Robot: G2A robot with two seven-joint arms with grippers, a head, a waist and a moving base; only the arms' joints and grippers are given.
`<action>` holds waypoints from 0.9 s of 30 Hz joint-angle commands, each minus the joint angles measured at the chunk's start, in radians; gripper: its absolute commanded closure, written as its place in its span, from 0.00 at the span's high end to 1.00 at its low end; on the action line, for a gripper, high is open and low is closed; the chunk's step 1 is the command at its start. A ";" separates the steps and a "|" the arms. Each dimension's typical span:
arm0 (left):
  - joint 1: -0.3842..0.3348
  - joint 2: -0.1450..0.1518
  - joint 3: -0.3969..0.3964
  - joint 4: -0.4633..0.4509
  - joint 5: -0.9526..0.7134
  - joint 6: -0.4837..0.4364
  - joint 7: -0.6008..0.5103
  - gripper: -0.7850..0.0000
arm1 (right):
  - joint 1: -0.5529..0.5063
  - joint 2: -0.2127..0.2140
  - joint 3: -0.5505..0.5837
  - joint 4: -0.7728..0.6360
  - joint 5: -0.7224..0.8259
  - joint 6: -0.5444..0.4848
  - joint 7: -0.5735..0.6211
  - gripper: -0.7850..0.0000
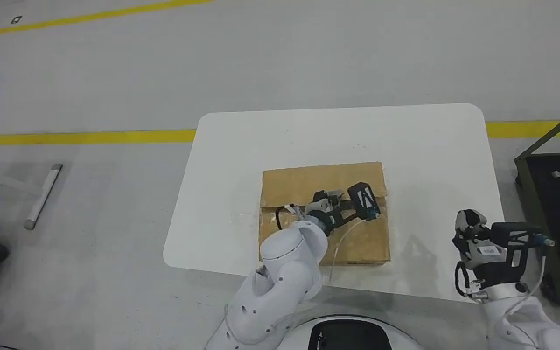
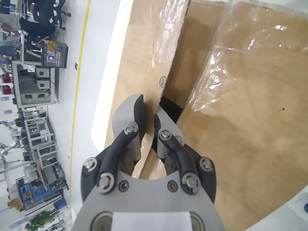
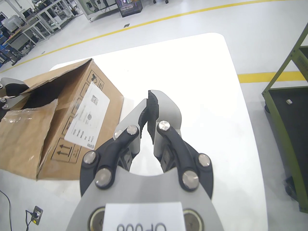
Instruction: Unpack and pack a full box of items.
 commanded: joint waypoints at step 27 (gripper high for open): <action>-0.378 -0.069 -0.019 0.307 -0.045 0.187 0.096 1.00 | 0.006 -0.012 -0.001 -0.008 0.008 0.006 -0.004 0.00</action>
